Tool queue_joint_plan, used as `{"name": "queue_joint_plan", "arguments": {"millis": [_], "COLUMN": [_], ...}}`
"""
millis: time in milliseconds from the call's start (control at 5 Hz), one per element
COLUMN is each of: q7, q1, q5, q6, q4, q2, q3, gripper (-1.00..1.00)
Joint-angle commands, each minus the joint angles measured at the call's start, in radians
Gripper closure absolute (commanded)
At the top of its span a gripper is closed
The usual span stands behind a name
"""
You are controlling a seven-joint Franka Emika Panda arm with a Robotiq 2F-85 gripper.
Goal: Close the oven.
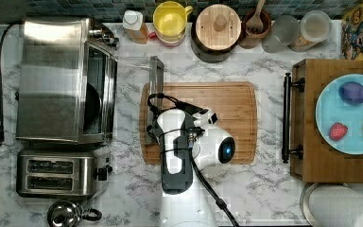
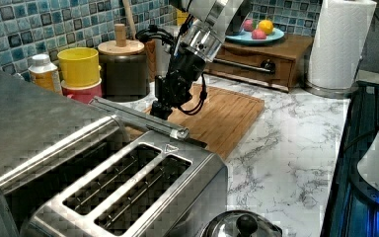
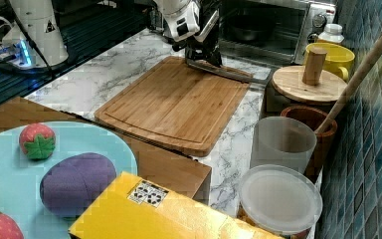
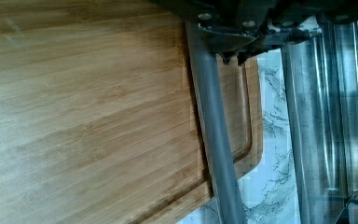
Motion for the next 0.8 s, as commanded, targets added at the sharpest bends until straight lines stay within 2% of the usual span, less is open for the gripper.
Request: {"name": "queue_joint_plan", "arguments": {"millis": [200,400,800], "q7": [0.042,0.082,0.168], "q1": [0.054,0.081,0.148], "q5": [-0.081,-0.141,-0.284], "q6": [-0.156,-0.18,-0.115], "q4": [0.186,0.192,0.199], "q2": [-0.125,-0.183,-0.238], "q3": [0.067,0.088,0.143], "gripper": [1.0,1.0,1.0]}}
